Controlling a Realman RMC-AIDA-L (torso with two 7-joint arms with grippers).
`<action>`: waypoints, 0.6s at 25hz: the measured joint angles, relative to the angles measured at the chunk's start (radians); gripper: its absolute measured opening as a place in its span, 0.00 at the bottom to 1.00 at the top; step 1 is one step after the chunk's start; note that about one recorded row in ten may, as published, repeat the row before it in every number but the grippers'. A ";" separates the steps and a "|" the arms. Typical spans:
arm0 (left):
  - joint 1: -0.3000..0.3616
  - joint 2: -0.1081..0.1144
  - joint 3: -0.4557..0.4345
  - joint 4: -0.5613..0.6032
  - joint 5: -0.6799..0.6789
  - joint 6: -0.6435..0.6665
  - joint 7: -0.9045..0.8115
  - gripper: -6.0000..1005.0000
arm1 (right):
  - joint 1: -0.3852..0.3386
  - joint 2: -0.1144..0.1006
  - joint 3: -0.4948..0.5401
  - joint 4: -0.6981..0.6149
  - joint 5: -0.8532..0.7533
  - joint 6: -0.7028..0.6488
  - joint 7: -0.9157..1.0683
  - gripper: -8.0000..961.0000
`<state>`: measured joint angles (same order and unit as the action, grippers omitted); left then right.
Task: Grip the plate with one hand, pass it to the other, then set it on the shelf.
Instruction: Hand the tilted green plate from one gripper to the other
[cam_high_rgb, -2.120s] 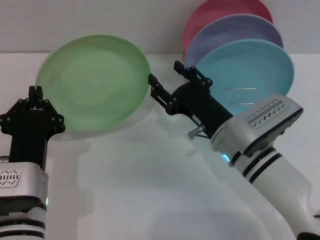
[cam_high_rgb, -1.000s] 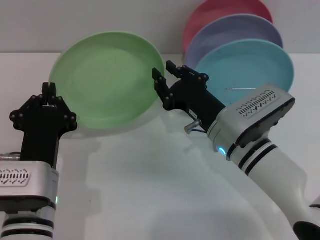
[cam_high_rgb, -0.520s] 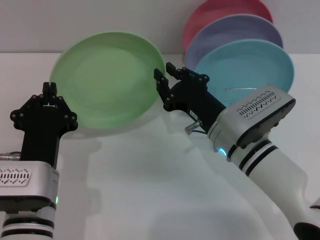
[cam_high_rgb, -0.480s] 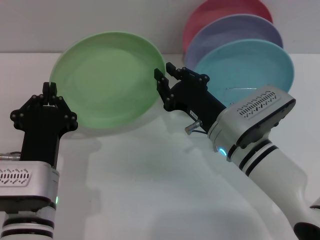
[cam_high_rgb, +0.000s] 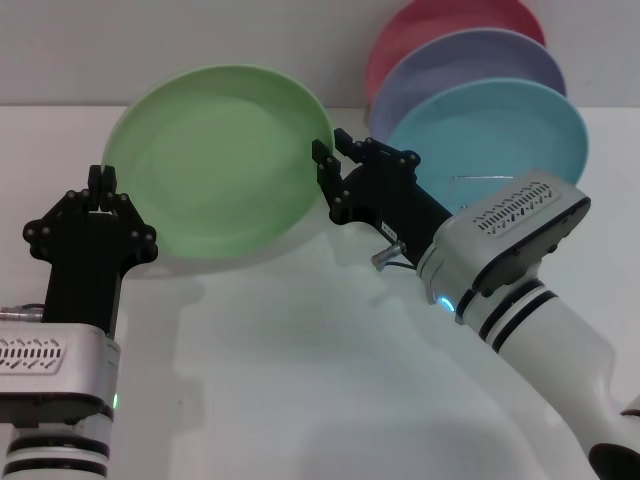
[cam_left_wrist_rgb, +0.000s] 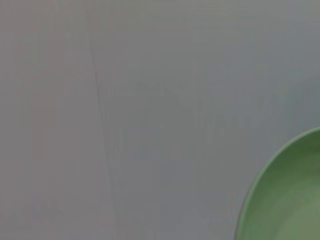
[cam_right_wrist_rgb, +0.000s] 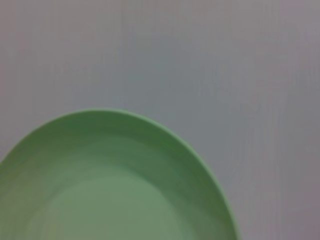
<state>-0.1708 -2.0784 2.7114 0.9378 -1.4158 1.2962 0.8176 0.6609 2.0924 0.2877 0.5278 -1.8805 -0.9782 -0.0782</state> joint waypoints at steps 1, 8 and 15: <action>-0.002 0.000 0.001 -0.003 -0.001 -0.001 0.000 0.03 | 0.000 0.000 -0.001 0.000 0.000 0.000 0.000 0.23; -0.005 0.000 0.002 -0.007 -0.006 -0.007 -0.002 0.03 | 0.003 0.000 0.000 0.000 0.000 0.017 0.000 0.22; -0.005 0.000 0.004 -0.007 -0.001 -0.008 -0.007 0.03 | 0.003 0.000 0.001 0.002 0.000 0.018 -0.002 0.18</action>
<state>-0.1755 -2.0785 2.7153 0.9309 -1.4171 1.2884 0.8107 0.6642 2.0923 0.2883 0.5294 -1.8805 -0.9602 -0.0797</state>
